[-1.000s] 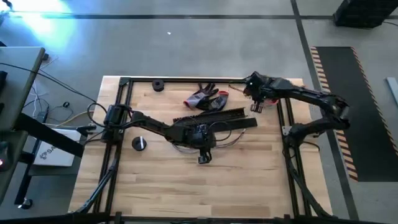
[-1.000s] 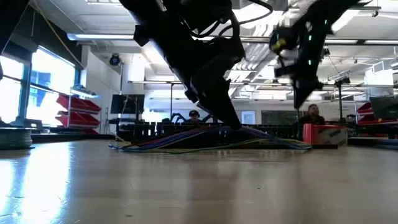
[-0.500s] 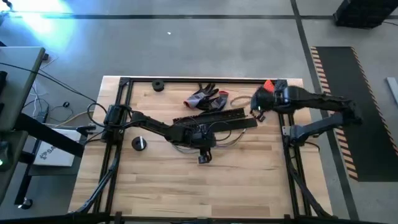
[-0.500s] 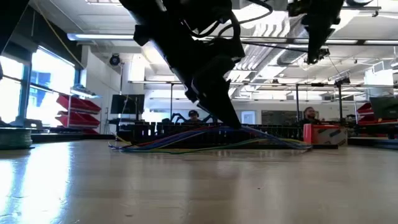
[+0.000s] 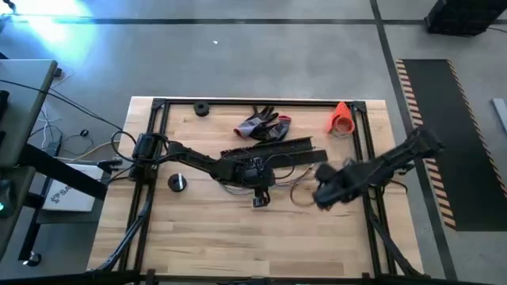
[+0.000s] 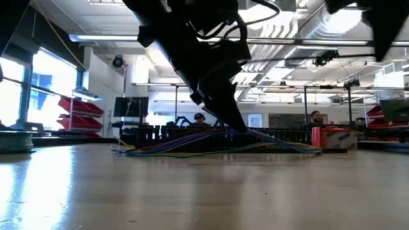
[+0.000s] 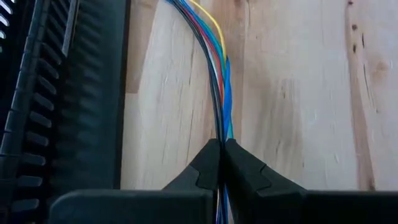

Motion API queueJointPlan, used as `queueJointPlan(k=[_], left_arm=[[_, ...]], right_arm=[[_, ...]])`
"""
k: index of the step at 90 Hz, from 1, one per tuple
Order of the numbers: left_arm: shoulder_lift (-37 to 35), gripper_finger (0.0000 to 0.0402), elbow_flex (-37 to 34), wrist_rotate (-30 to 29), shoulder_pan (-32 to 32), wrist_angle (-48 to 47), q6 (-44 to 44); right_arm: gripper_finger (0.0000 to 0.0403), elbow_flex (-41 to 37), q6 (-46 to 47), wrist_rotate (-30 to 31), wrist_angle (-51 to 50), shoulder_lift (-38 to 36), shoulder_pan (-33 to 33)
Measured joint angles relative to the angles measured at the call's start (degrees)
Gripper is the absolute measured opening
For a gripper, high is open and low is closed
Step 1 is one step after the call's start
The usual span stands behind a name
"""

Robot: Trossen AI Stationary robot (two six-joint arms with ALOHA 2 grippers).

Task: Ziptie cables
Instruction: Wrap the cables using a black zip tie

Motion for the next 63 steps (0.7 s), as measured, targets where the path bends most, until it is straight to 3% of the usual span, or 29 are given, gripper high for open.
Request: queueJointPlan(k=[18,33,63], left_arm=[[0.00,0.0000,0.00,0.16,0.00,-0.05,-0.95],[0.00,0.0000,0.00,0.18,0.00,-0.01,-0.96],[0.00,0.0000,0.00,0.18,1.19,0.12,-4.02]], right_arm=[[0.0000,0.00,3.33,-13.66,0.09,7.17,6.97],[0.0000,-0.02,8.73,-19.77,3.48,10.47,11.83],[0.0000,-0.02,16.52,-24.10,18.06,13.44,17.42]])
